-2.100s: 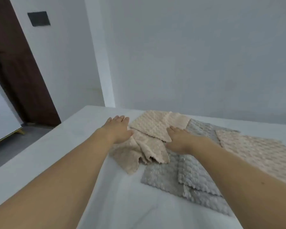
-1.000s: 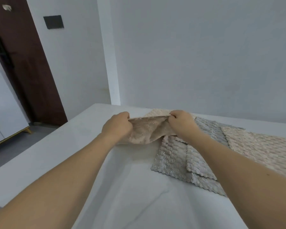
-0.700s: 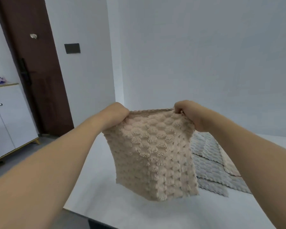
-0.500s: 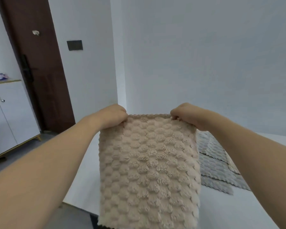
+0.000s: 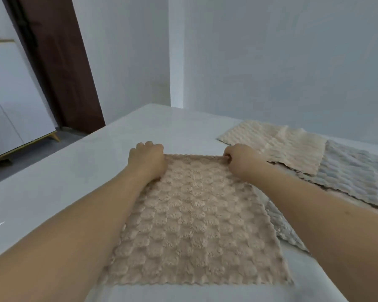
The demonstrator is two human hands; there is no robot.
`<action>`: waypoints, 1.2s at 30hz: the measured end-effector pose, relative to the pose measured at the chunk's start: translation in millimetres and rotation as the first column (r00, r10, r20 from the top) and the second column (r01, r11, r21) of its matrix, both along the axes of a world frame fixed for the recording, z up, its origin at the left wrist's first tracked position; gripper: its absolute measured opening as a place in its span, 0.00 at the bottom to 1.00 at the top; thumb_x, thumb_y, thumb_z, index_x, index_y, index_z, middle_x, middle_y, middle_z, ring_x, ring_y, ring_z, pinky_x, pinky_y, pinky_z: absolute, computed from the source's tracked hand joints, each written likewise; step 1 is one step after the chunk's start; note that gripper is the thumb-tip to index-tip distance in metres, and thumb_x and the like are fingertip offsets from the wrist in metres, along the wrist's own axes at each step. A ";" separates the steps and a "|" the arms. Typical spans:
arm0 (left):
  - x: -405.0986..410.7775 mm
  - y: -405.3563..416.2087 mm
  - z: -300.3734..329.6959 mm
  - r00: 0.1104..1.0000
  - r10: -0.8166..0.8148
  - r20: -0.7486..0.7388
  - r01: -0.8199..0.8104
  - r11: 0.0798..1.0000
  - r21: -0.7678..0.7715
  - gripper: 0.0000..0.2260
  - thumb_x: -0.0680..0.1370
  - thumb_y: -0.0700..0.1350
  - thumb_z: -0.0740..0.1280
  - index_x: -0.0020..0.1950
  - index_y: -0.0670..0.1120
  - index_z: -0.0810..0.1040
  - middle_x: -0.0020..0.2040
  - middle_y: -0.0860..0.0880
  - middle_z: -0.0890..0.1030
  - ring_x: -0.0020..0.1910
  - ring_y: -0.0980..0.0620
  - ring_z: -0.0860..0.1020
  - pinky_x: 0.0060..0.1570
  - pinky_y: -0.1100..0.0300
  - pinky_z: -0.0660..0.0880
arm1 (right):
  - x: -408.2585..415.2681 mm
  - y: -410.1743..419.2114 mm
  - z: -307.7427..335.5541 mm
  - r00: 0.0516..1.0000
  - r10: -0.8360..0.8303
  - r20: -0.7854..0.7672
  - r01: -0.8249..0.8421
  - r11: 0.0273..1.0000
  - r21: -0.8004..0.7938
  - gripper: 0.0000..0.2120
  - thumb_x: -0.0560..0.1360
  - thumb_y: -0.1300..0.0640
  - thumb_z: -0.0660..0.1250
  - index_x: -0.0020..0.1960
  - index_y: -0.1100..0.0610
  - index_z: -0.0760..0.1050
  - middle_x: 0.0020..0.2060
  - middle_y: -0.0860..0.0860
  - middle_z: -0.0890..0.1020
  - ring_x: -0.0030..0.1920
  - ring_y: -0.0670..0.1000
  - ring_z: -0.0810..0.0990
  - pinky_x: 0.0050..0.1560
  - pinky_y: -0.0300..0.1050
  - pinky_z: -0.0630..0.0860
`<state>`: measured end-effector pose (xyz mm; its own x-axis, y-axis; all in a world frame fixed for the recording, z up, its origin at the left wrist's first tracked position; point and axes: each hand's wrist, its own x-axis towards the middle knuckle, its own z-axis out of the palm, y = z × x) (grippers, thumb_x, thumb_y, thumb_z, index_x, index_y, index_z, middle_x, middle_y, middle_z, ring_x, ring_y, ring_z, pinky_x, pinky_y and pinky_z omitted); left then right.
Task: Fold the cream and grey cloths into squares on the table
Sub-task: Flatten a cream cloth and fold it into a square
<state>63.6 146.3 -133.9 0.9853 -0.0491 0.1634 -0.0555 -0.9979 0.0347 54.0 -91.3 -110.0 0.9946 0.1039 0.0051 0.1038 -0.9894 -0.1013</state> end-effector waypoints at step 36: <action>13.5 -2.1 -11.8 0.977 -0.058 0.206 0.091 0.984 -0.155 0.18 0.77 0.42 0.57 0.66 0.40 0.71 0.65 0.42 0.73 0.64 0.41 0.70 0.68 0.45 0.62 | 8.9 8.2 -7.5 0.946 0.068 0.316 -0.081 0.996 0.028 0.22 0.81 0.57 0.55 0.74 0.57 0.61 0.72 0.54 0.66 0.70 0.56 0.65 0.71 0.52 0.61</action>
<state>77.0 144.3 -145.7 0.9266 -0.0774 0.3681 -0.1516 -0.9724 0.1771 62.9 -83.0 -117.5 0.9312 0.1711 0.3217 0.2101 -0.9735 -0.0906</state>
